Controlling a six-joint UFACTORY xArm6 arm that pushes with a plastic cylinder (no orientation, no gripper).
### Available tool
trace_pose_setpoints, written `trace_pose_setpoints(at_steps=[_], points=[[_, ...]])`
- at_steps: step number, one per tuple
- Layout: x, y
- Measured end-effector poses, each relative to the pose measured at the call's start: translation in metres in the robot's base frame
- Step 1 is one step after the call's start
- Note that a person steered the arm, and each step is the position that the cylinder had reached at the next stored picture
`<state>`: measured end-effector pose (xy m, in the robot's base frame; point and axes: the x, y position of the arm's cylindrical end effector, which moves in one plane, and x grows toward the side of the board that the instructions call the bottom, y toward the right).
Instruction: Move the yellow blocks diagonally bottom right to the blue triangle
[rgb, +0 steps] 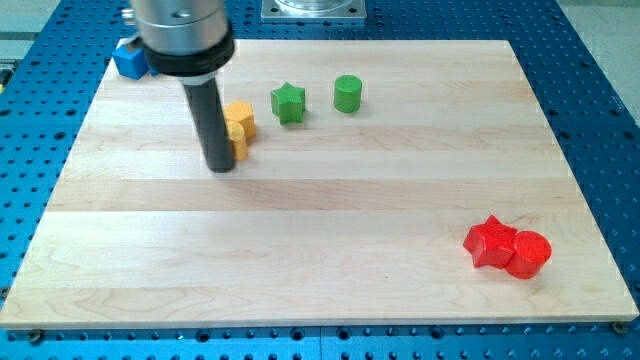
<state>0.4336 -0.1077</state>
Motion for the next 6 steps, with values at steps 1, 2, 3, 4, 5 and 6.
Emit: trace_pose_setpoints(at_steps=[1,2,3,4,5,6], points=[[0.0,-0.028],[-0.009,-0.081],[-0.041,-0.049],[-0.046,-0.038],[-0.04,-0.025],[-0.021,-0.01]])
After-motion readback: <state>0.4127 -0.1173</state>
